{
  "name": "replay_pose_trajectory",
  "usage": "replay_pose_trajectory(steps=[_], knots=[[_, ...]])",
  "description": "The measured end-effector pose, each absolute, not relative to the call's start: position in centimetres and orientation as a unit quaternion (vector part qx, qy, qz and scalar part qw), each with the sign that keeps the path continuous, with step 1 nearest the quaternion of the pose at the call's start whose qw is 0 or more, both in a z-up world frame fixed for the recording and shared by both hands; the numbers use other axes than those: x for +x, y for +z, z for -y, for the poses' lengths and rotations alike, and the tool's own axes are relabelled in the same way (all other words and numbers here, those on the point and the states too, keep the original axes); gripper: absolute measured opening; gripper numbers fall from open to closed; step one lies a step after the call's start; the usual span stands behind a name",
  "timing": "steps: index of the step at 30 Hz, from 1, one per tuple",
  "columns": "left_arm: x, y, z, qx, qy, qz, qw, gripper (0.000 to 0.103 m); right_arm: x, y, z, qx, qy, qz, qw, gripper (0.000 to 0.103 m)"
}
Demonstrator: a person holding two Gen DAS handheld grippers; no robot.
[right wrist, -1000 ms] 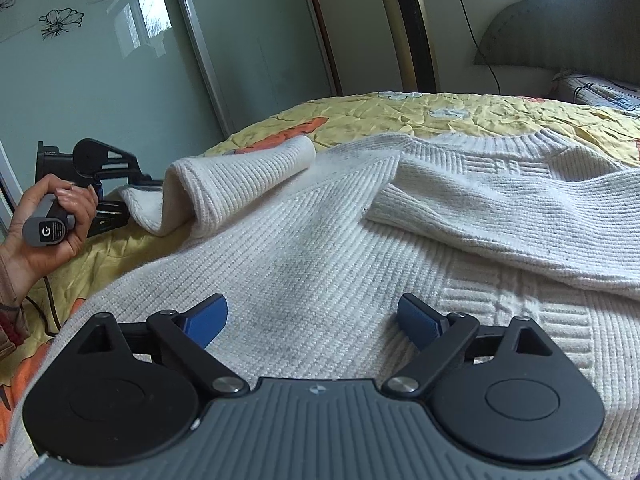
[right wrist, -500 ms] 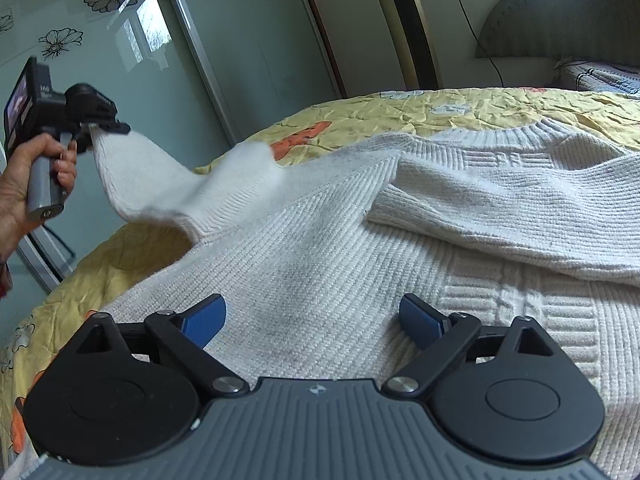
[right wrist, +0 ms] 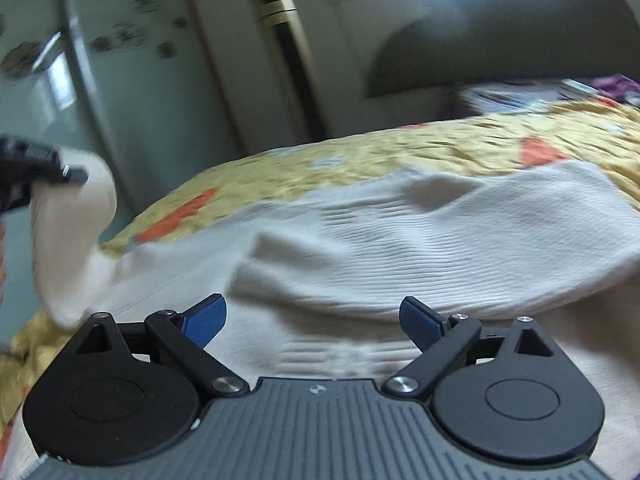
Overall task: Fold small clothes
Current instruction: 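Carry the cuff with the left gripper across the body and release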
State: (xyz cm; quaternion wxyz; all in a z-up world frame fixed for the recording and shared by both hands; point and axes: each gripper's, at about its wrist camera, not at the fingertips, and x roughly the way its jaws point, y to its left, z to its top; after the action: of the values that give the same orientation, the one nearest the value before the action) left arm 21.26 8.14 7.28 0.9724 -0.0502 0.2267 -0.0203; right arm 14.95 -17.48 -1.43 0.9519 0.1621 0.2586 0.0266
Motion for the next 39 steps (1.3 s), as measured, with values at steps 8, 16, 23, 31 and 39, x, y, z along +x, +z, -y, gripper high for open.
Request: replay_pose_trajectory(steps=[8, 16, 23, 31, 39], knots=[[23.2, 1.4, -2.3, 0.003, -0.124, -0.349, 0.929, 0.027, 14.2, -3.0, 22.3, 0.249, -0.026, -0.265, 0.931, 0.095], [17.3, 3.1, -2.4, 0.062, -0.114, -0.265, 0.956, 0.093, 14.3, -2.2, 21.8, 0.249, 0.004, -0.255, 0.934, 0.095], [14.7, 2.2, -4.3, 0.048, -0.094, -0.282, 0.954, 0.093, 17.4, -2.3, 22.2, 0.385, 0.143, -0.270, 0.871, 0.091], [13.3, -0.8, -4.9, 0.038, -0.084, -0.312, 0.945, 0.093, 21.2, -2.6, 19.0, 0.382, 0.150, -0.332, 0.849, 0.079], [13.3, -2.1, -5.2, 0.031, -0.078, -0.322, 0.943, 0.093, 21.1, -3.6, 16.7, 0.377, 0.185, -0.361, 0.833, 0.074]])
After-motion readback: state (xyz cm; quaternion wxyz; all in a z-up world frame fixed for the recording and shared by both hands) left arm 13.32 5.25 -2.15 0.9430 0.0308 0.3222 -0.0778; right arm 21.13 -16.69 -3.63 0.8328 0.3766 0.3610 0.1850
